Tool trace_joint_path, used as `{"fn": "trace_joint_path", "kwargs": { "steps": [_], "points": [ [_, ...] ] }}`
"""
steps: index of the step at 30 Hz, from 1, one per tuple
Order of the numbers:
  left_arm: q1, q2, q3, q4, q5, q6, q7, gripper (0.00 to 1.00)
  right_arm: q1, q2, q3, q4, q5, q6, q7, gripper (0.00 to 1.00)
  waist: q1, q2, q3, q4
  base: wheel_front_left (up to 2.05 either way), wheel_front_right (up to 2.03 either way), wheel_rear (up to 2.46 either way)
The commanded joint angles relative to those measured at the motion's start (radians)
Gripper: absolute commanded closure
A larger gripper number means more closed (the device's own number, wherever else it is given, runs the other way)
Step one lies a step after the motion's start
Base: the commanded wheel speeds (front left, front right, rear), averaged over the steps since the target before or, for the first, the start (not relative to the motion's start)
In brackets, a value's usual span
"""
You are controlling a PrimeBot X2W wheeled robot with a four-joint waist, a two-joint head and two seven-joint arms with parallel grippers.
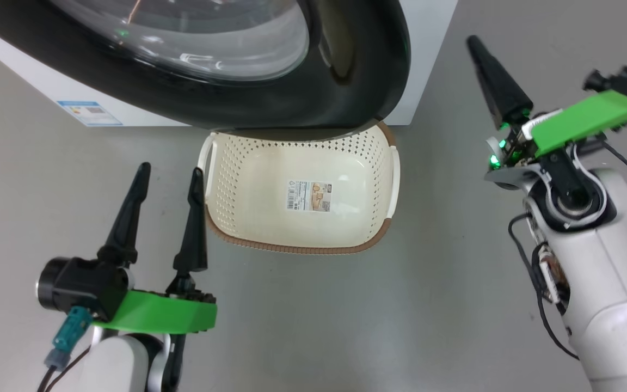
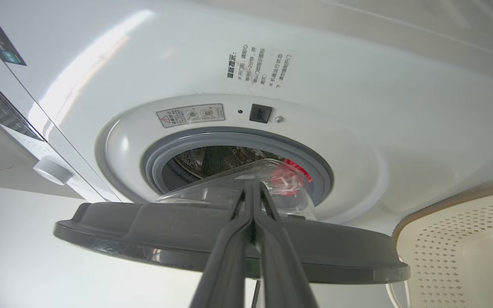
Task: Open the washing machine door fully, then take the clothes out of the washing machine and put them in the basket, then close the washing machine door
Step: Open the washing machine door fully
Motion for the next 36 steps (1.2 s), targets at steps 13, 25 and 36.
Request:
{"fn": "trace_joint_path", "kwargs": {
  "steps": [13,25,36],
  "points": [
    [0.011,0.018,-0.006,-0.006,-0.004,0.007,-0.008,0.0,-0.266,0.011,-0.016,0.22,0.237,0.004,0.406,1.0,0.0,-0.0001,0.003,0.036,0.0,0.0,0.0],
    [0.006,0.018,-0.013,-0.001,0.005,0.012,-0.008,0.0,-0.366,0.003,0.035,0.327,0.205,0.004,0.592,1.0,0.0,-0.0001,0.003,0.062,0.0,0.0,0.0],
    [0.018,0.018,-0.005,0.008,0.004,0.018,-0.008,0.0,-0.298,0.021,0.056,0.268,0.188,0.004,0.692,1.0,0.0,-0.0001,-0.035,0.067,0.0,0.0,0.0]
  ]
}}
